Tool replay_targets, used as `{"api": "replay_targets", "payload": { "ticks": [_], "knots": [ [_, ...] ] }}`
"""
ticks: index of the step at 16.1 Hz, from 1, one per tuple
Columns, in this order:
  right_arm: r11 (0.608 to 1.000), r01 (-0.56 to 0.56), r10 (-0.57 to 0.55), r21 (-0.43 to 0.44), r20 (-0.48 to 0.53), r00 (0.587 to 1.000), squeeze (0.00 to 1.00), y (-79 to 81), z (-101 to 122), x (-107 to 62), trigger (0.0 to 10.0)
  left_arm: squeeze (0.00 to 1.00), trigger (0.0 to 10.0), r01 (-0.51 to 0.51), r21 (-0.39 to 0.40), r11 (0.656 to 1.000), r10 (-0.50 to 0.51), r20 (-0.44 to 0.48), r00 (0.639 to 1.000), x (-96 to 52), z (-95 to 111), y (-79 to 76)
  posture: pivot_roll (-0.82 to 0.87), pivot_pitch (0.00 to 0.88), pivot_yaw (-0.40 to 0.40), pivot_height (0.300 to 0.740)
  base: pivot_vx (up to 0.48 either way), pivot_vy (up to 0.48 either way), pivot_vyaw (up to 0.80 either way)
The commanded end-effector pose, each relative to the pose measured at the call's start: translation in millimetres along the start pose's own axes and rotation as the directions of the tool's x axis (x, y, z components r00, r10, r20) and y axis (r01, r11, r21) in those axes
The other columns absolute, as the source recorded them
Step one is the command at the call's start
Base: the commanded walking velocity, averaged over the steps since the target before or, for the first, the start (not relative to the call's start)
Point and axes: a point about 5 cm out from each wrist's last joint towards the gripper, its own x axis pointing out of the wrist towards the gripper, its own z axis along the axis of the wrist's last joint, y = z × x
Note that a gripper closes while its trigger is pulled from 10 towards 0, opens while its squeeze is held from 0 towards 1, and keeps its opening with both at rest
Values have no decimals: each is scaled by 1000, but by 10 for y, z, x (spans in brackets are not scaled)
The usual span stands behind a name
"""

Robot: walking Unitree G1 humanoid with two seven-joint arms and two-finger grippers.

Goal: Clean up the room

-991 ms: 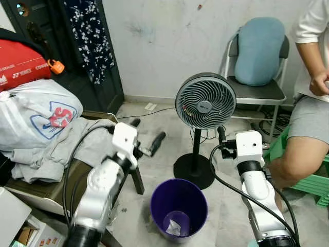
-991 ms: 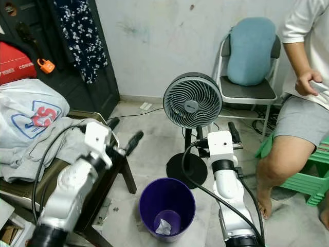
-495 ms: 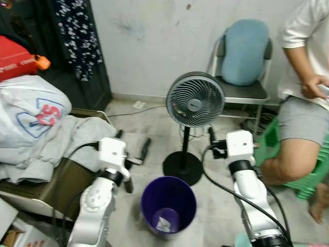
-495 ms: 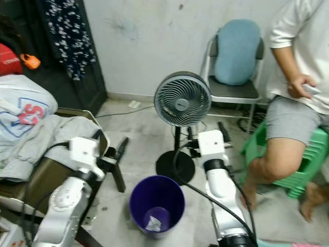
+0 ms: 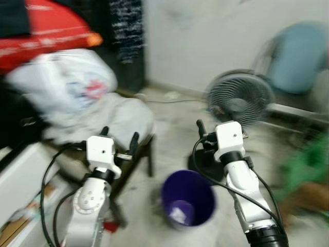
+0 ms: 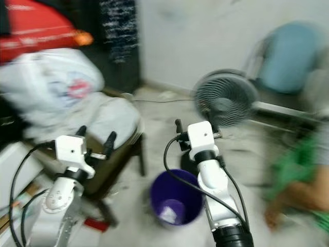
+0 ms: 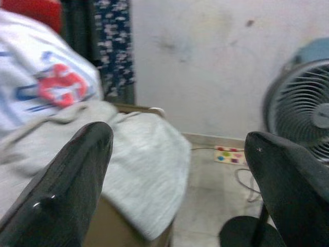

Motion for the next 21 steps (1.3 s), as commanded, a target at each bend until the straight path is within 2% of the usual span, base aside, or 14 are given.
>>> {"api": "replay_targets", "payload": {
  "ticks": [1, 8, 14, 18, 19, 21],
  "knots": [
    [1000, 2, -2, -6, -10, 1000, 0, -11, -20, 1, 10000, 0, 10000, 14, 0, 1000, -14, 1, 1000, 23, 17, -41, -99, 52, -14, 740, 0, 0, 800],
    [1000, 0, 0, -8, -21, 1000, 0, -6, -55, -82, 10000, 0, 10000, 22, -21, 1000, -22, -13, 1000, 11, -23, -91, -115, 43, -4, 740, 0, 0, 800],
    [1000, -3, 3, 0, -37, 999, 0, -19, -81, -188, 10000, 0, 10000, -39, -11, 999, 38, -26, 999, -117, -13, -13, -112, 67, -7, 740, 0, 0, 800],
    [1000, -3, 3, 0, -38, 999, 0, -18, -76, -194, 10000, 0, 10000, -41, -12, 999, 40, -28, 999, -123, -8, -13, -112, 67, -7, 740, 0, 0, 800],
    [1000, -5, 6, 21, -47, 999, 0, 5, -67, -175, 10000, 0, 10000, -56, -13, 998, 55, -42, 998, -161, -6, -26, -96, 97, -10, 740, 0, 0, 800],
    [1000, -6, 7, 30, -51, 999, 0, 19, -58, -166, 10000, 0, 10000, -63, -11, 998, 62, -55, 997, -173, -12, -37, -97, 100, -9, 740, 0, 0, 800]
  ]
}}
